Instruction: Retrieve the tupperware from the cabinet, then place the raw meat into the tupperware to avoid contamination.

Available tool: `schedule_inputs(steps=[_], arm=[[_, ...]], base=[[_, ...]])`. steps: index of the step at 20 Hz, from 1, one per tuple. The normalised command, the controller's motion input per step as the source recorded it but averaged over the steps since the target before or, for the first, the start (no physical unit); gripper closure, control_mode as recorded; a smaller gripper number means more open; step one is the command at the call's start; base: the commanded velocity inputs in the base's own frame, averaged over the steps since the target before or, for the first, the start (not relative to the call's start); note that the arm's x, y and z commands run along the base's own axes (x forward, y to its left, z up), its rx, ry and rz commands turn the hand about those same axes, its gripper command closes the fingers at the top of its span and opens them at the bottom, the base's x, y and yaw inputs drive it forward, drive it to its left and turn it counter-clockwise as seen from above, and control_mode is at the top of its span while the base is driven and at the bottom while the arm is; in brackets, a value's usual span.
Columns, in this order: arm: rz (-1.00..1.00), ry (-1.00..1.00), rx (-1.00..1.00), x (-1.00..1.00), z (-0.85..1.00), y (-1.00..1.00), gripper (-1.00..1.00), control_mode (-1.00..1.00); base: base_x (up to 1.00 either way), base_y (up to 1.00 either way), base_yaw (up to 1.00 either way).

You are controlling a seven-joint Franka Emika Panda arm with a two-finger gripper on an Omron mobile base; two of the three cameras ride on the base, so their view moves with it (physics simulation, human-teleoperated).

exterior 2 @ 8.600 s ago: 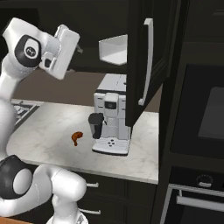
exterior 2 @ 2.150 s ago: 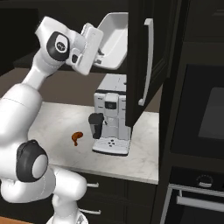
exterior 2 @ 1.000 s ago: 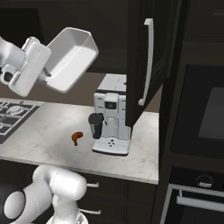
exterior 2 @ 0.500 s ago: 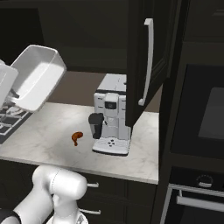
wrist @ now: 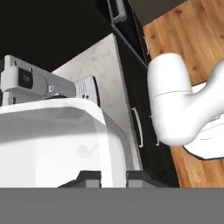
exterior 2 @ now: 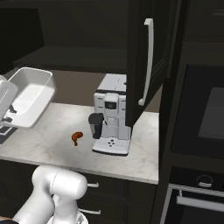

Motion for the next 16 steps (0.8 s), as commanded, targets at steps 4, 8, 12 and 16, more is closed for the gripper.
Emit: schedule_inputs(steps=[4,8,12,16], arm=[[0.17,0.34,0.01,0.25,-0.53,0.13,1.0,-1.0],[0.1,0.31,-0.06,0.09,-0.5,0.31,1.0,-1.0],[0.08,0.29,-0.13,0.12,-0.58,0.34,1.0,-1.0],[0.06,0.14,-0.16,0.33,-0.57,0.09,1.0,-1.0]], base=[[0.0,0.0,0.0],[0.0,0.0,0.0],[0.0,0.0,0.0],[0.0,0.0,0.0]])
